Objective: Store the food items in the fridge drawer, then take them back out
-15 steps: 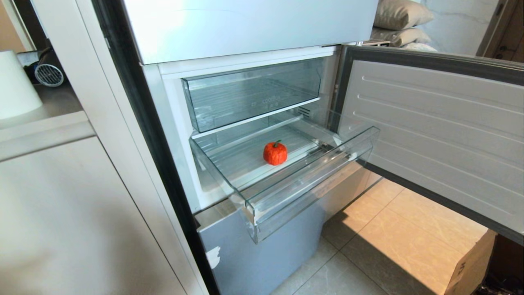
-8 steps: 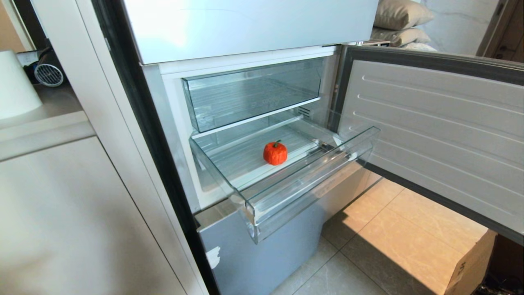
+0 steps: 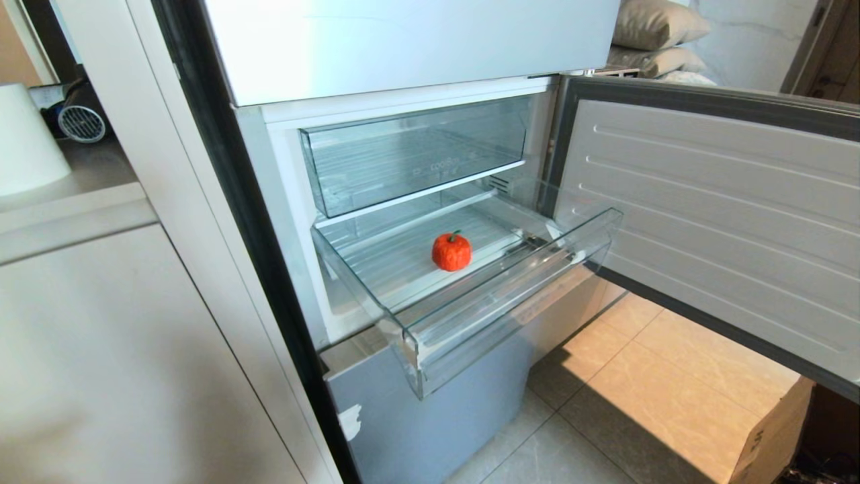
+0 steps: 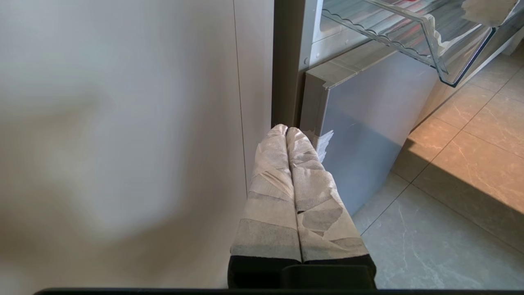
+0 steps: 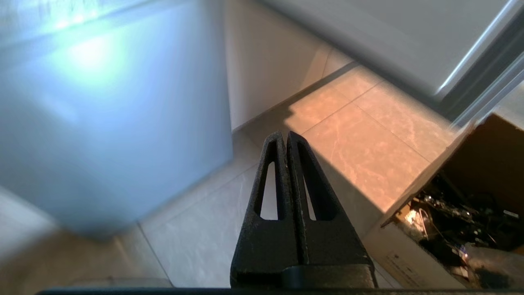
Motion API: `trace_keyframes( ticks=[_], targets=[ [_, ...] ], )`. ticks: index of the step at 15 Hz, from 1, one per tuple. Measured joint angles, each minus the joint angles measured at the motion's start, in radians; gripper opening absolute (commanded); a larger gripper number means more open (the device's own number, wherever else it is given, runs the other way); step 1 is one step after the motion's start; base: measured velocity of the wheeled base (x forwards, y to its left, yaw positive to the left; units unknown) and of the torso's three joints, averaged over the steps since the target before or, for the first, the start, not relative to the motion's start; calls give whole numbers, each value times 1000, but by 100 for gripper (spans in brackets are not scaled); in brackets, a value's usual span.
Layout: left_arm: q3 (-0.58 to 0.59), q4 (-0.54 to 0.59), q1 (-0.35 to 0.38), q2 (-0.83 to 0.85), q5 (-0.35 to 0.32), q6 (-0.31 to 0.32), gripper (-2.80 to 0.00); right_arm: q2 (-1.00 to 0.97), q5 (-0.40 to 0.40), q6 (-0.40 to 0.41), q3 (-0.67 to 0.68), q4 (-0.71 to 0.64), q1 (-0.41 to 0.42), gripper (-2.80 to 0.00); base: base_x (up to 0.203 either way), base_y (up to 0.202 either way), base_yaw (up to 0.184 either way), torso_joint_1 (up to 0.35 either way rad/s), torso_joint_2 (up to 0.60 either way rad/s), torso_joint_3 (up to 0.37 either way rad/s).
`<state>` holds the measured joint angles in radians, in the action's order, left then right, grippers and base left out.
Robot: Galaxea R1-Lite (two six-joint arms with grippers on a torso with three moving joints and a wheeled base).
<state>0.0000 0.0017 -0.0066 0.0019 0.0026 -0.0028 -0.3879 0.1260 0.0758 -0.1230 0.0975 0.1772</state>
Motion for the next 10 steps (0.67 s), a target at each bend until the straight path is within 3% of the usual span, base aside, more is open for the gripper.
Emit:
trace_keyframes(
  ticks=[2, 6, 10],
  targets=[
    [0, 0, 0, 0, 0, 0, -280, 60, -17, 36, 90, 0, -45, -280, 0, 0, 0, 0, 0, 0],
    [0, 0, 0, 0, 0, 0, -280, 147, -66, 47, 121, -78, -158, -280, 0, 0, 0, 0, 0, 0],
    [0, 0, 0, 0, 0, 0, -280, 315, -76, 34, 121, -97, -177, -280, 0, 0, 0, 0, 0, 0]
  ],
)
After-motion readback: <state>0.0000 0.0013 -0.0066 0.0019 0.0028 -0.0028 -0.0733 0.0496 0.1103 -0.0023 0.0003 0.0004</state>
